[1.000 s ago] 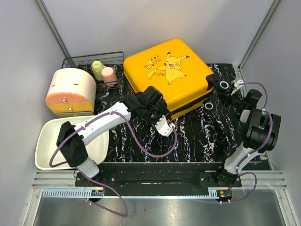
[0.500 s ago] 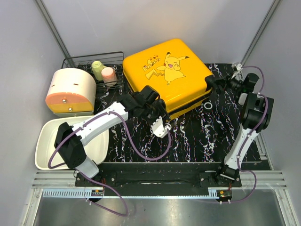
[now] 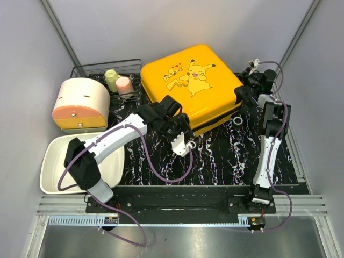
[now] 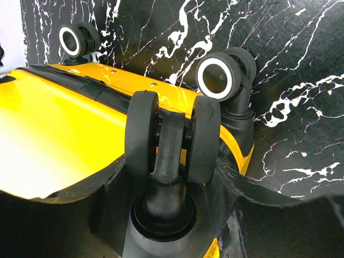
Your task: Open, take out, and arrange the luggage
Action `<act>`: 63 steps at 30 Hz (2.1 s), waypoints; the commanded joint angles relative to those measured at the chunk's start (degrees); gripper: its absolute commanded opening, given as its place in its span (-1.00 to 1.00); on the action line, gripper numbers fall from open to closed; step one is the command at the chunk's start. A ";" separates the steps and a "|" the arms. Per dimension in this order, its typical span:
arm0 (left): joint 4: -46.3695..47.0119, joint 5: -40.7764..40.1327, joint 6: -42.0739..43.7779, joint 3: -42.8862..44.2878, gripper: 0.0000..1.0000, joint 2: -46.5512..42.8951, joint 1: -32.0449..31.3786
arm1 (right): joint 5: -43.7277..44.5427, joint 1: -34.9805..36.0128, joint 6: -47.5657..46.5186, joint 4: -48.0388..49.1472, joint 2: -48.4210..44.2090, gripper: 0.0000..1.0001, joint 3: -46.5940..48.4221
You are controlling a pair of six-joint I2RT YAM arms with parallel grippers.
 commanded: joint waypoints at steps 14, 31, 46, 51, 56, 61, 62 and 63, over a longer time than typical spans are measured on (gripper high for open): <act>-7.62 5.33 -27.55 5.90 0.98 -2.26 -0.47 | 16.50 -2.31 -1.63 -18.64 -6.29 0.40 5.37; 12.94 -6.31 -88.98 1.71 0.98 -23.17 19.91 | 25.04 -10.58 -26.71 -76.37 -47.00 0.99 -7.32; 18.75 3.04 -119.87 -9.28 0.98 -24.94 37.23 | 39.78 4.27 -37.78 -103.06 -53.25 0.99 -6.25; 19.11 4.54 -118.82 -12.01 0.98 -25.30 37.85 | 46.56 7.43 -38.05 -100.60 -50.01 0.99 -6.09; 21.04 5.60 -120.65 -14.91 0.98 -25.65 37.85 | 51.84 8.14 -40.16 -100.60 -46.49 0.99 -4.67; 24.11 4.98 -121.80 -19.03 0.98 -26.53 37.85 | 50.00 8.14 -41.57 -100.95 -45.08 0.93 -6.17; 24.64 4.81 -121.89 -19.48 0.98 -26.70 37.93 | 50.08 8.14 -41.39 -101.04 -44.38 0.90 -6.17; 24.82 4.63 -121.89 -19.83 0.98 -26.44 37.93 | 50.26 8.14 -41.39 -100.86 -44.11 0.88 -6.17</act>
